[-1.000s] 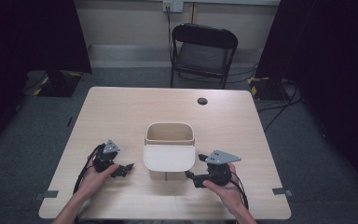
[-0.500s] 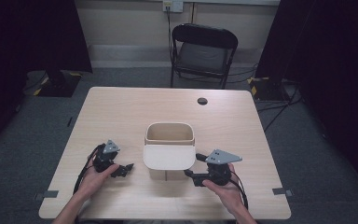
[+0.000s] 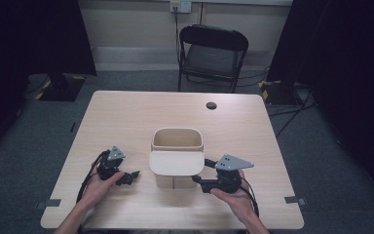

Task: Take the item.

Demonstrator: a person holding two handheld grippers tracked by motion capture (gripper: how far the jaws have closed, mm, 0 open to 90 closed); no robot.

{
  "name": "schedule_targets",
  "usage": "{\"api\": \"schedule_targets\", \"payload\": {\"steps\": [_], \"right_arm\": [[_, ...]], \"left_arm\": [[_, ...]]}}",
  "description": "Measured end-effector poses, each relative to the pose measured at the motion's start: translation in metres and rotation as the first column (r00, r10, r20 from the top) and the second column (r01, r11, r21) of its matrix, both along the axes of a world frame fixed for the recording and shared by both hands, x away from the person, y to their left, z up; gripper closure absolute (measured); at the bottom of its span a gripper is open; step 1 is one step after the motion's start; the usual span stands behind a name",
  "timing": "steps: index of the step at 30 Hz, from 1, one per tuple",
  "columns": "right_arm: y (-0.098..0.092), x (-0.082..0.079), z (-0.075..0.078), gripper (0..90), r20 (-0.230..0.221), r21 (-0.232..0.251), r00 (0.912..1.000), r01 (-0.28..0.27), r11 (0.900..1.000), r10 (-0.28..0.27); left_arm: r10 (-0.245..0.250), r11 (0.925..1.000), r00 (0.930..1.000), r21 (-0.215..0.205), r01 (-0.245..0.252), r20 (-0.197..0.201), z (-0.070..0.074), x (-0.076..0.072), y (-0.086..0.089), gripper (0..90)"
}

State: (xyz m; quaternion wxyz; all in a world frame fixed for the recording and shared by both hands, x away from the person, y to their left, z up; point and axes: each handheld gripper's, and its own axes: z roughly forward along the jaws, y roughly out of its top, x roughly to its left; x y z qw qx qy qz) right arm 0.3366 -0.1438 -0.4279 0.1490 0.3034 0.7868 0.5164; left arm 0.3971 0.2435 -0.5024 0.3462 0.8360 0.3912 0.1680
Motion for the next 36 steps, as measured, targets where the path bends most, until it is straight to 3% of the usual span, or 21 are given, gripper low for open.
{"api": "schedule_targets", "payload": {"steps": [36], "right_arm": [[-0.003, 0.007, 0.012, 32.9, 0.032, 0.025, 0.9992, 0.022, 0.999, -0.023]], "left_arm": [[0.013, 0.9998, 0.9999, -0.016, -0.013, -0.003, -0.001, -0.001, -0.001, 0.9]]}}
